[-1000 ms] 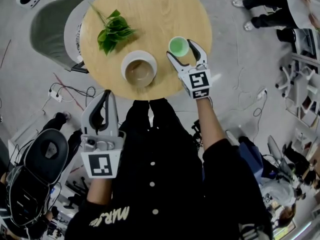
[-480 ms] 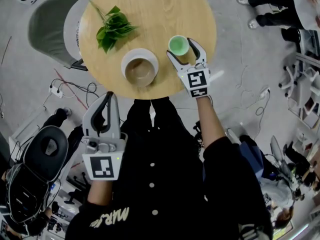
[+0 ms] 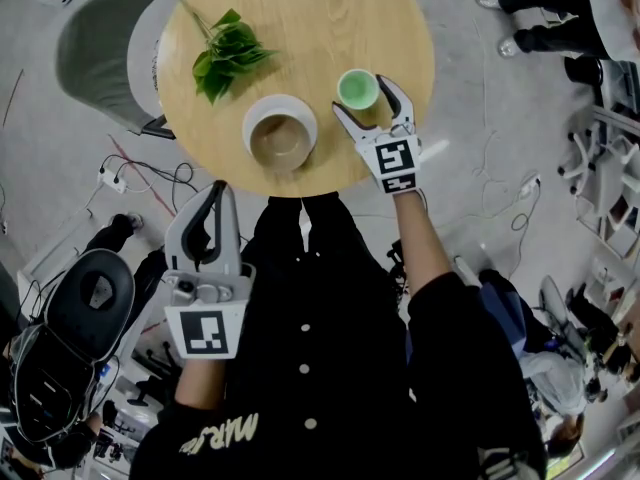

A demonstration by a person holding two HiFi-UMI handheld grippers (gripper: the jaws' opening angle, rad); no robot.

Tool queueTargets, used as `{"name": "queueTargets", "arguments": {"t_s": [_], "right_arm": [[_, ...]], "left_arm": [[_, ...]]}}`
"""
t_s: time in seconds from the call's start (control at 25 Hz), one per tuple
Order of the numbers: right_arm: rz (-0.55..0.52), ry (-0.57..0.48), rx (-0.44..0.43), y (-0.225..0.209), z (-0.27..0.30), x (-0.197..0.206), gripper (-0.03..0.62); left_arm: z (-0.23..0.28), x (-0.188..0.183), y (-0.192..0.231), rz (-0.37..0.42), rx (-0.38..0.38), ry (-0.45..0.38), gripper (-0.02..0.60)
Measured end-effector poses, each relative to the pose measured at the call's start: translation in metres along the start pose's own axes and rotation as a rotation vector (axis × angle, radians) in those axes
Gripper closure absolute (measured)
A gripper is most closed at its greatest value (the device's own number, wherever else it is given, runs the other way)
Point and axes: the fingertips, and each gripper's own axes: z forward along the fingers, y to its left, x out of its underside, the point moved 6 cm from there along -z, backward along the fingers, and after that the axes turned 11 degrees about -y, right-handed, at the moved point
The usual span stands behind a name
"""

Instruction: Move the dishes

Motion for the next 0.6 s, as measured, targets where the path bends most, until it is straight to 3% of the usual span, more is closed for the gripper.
{"name": "queueTargets", "arguments": {"t_s": [0.36,0.6], "right_arm": [[0.066,-0.013,0.016,-0.003,-0.038,-0.036,0.249],[0.113,0.051,-0.049,0.035,-0.059,-0.049,0.282]], "left_arm": [[-0.007,-0.008,0.006,0.013,-0.013,-0.011,0.580],[-0.015,-0.013,0.017,0.018,-0.039,-0.035,0.580]]}}
